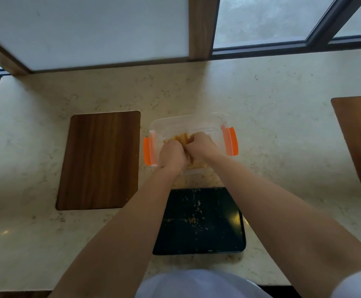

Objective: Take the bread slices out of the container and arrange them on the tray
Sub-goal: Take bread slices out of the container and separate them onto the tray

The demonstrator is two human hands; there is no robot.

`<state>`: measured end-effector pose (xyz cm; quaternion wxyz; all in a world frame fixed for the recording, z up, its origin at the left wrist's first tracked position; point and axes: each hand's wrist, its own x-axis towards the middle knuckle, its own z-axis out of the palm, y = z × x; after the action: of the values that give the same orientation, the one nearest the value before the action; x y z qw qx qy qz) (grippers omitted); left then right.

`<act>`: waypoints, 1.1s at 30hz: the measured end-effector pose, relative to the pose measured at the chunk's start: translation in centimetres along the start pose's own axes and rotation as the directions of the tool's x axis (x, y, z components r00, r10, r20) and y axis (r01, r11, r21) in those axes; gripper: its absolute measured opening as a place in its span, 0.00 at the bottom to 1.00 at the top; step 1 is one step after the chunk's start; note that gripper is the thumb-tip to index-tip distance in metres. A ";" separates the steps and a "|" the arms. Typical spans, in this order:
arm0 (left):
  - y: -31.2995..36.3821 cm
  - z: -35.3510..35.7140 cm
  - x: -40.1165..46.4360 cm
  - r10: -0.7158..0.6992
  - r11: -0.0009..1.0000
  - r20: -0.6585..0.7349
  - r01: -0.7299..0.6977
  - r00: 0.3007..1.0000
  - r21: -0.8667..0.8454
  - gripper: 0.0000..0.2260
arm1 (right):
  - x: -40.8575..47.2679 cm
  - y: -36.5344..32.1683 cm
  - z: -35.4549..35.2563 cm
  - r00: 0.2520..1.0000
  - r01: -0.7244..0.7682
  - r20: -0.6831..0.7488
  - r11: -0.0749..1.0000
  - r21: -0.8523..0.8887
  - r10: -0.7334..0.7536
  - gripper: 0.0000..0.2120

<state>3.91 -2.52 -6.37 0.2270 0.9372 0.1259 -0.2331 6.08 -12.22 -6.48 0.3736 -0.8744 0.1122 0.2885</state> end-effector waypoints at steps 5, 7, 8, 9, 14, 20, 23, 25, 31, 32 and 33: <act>0.9 -2.4 -1.7 0.143 0.977 -0.105 -0.157 0.984 -0.146 0.08 | -2.9 -0.9 -1.9 0.984 0.116 -0.145 0.991 0.062 -0.106 0.05; 1.1 -3.7 -2.8 0.168 0.941 -0.157 -0.206 0.973 -0.267 0.09 | -4.8 -1.6 -3.3 0.964 0.174 -0.214 0.983 0.065 -0.157 0.05; 1.2 -4.5 -3.5 0.170 0.918 -0.181 -0.223 0.969 -0.328 0.10 | -6.0 -2.0 -4.1 0.951 0.205 -0.247 0.977 0.064 -0.183 0.06; 1.1 -5.2 -4.3 0.168 0.894 -0.207 -0.237 0.964 -0.379 0.11 | -7.2 -2.4 -4.9 0.938 0.234 -0.280 0.970 0.069 -0.206 0.07; -2.3 -7.5 -8.7 0.036 0.673 -0.102 -0.100 0.994 -0.733 0.17 | -13.9 -1.9 -7.4 0.924 0.304 -0.311 0.918 0.253 -0.221 0.08; -10.7 -3.8 -14.1 -0.180 0.380 0.158 0.217 0.971 -0.899 0.22 | -18.4 3.6 -3.2 0.999 0.044 -0.023 0.818 0.573 -0.037 0.06; -14.3 -0.5 -16.0 -0.299 0.341 0.226 0.325 0.927 -0.882 0.21 | -19.2 6.8 0.6 0.993 -0.117 0.094 0.788 0.604 0.076 0.05; -16.1 1.5 -17.1 -0.348 0.390 0.246 0.379 0.905 -0.839 0.22 | -19.2 8.3 3.0 0.984 -0.175 0.123 0.808 0.563 0.127 0.07; -19.1 4.2 -19.2 -0.366 0.352 0.292 0.422 0.884 -0.836 0.23 | -18.1 9.4 7.4 0.902 -0.431 0.353 0.513 0.742 0.248 0.25; -19.3 4.2 -19.2 -0.371 0.333 0.297 0.424 0.880 -0.842 0.23 | -18.0 9.2 7.9 0.886 -0.462 0.397 0.374 0.804 0.242 0.26; -19.6 4.1 -19.2 -0.375 0.325 0.293 0.421 0.879 -0.847 0.23 | -17.8 9.0 8.3 0.871 -0.482 0.429 0.247 0.841 0.238 0.24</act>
<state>-20.83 9.95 -7.28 0.6242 0.6071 0.4495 -0.1993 -15.51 -12.82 -5.92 0.7353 -0.4149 0.4131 0.3414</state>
